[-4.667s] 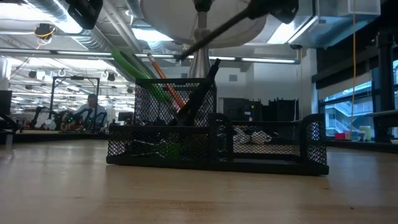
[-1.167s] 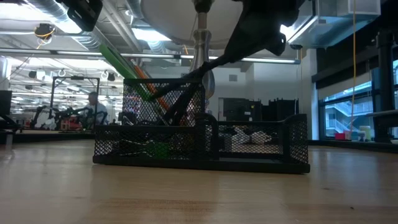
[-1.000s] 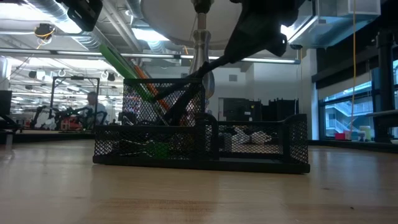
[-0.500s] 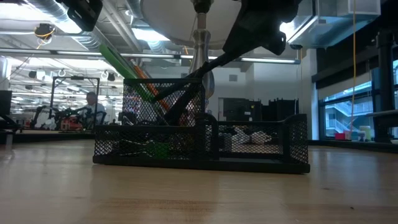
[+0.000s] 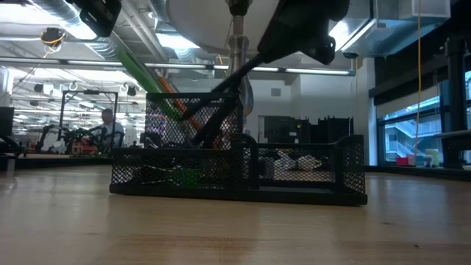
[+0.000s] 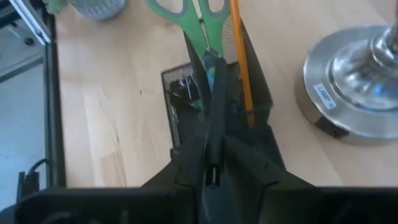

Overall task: Pick and place office supplies into organizer
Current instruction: Put the black pen into the black desk organizer

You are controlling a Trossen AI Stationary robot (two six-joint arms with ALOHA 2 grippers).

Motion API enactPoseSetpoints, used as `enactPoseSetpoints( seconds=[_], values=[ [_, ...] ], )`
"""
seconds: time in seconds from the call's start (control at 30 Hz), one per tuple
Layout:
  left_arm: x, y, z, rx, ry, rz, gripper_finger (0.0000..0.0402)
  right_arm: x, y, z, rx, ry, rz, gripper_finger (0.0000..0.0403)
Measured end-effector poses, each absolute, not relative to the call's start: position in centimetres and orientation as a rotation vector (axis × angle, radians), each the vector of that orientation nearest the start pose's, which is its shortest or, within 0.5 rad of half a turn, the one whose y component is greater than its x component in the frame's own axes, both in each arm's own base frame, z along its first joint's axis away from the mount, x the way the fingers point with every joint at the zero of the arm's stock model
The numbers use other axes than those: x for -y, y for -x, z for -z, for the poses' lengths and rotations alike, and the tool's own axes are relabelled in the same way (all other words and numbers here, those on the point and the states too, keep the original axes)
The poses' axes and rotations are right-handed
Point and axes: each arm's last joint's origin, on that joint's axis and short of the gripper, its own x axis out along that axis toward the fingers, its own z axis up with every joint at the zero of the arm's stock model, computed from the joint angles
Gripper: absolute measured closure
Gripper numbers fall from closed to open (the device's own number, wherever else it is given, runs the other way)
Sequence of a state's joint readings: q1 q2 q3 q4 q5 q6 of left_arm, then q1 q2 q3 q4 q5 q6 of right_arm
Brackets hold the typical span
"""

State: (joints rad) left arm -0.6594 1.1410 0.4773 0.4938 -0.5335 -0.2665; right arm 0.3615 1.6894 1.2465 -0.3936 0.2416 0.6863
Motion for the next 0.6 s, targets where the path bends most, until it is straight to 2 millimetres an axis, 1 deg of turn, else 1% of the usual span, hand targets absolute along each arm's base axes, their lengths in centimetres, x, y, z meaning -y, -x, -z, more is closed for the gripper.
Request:
enactPoseSetpoints(
  seconds=[0.17,0.33,0.6],
  values=[
    [13.00,-19.18,-22.42,-0.156,0.170,0.106,0.0399,-12.27,-34.37,-24.59,-0.765,-0.406,0.147,0.0338],
    [13.00,-19.18,-22.42,-0.156,0.170,0.106,0.0399,-12.31,-34.30,-24.54,-0.778,-0.408,0.141,0.0334],
    [13.00,-19.18,-22.42,-0.156,0.170,0.106,0.0399,-12.33,-34.29,-24.53,-0.787,-0.434,0.136,0.0355]
  ],
)
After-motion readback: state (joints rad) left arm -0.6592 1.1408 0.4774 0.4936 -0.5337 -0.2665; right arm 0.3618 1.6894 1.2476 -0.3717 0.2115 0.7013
